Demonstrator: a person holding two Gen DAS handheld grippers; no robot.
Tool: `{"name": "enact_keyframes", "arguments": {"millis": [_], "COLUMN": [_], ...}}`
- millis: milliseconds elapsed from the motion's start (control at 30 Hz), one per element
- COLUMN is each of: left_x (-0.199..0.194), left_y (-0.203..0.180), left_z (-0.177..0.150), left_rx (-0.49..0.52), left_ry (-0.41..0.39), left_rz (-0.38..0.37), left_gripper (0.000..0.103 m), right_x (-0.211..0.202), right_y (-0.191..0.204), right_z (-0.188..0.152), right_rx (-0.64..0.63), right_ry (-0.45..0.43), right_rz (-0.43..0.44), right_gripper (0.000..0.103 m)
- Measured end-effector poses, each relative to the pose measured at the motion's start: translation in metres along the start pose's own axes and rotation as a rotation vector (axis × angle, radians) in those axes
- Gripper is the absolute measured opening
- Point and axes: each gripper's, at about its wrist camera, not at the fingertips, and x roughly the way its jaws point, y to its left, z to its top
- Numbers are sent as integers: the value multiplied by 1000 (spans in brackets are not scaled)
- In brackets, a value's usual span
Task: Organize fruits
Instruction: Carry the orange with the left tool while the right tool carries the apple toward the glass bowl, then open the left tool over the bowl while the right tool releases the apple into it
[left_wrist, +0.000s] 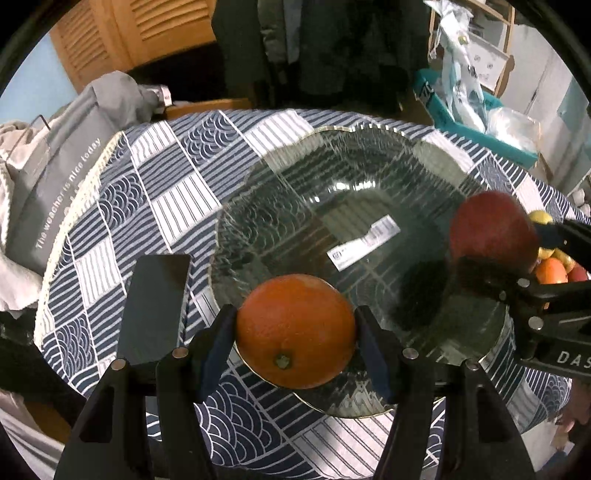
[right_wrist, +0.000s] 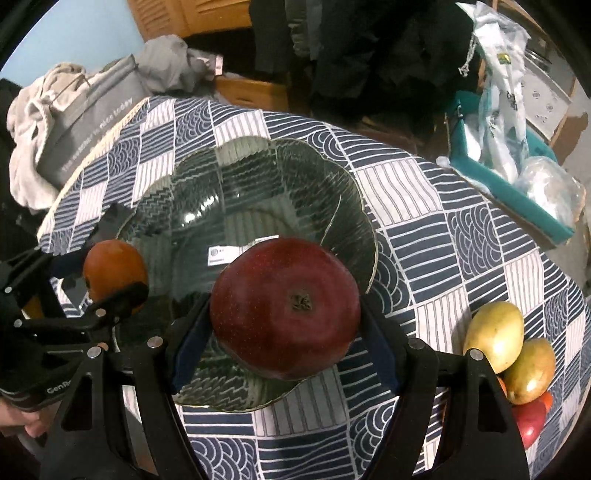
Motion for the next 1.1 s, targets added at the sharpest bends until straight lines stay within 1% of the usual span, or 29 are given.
{"name": "enact_keyframes", "arguments": {"millis": [300, 433, 500, 533, 567, 600, 733, 867, 1100], "left_x": [16, 20, 18, 17, 15, 14, 7, 0, -23], "left_y": [0, 0, -1, -2, -2, -2, 1, 3, -7], "left_z": [-3, -5, -5, -5, -4, -4, -2, 0, 9], "left_rx": [-10, -20, -13, -8, -2, 0, -7, -21, -32], "left_ry": [78, 108, 104, 100, 95, 90, 76, 67, 20], "left_rz": [-15, -37, -40, -31, -18, 5, -7, -4, -37], "left_gripper": [67, 67, 68, 69, 72, 78, 79, 79, 80], "right_x": [6, 7, 6, 6, 6, 7, 9, 1, -24], "right_y": [6, 7, 2, 0, -3, -4, -10, -10, -11], "right_z": [0, 2, 2, 2, 2, 2, -1, -2, 0], "right_rx": [-22, -14, 25, 33, 39, 44, 66, 57, 57], "right_ry": [38, 45, 47, 43, 49, 55, 64, 38, -16], "right_rz": [-1, 11, 37, 37, 40, 40, 36, 25, -13], "right_gripper": [78, 78, 80, 80, 80, 80, 80, 80, 80]}}
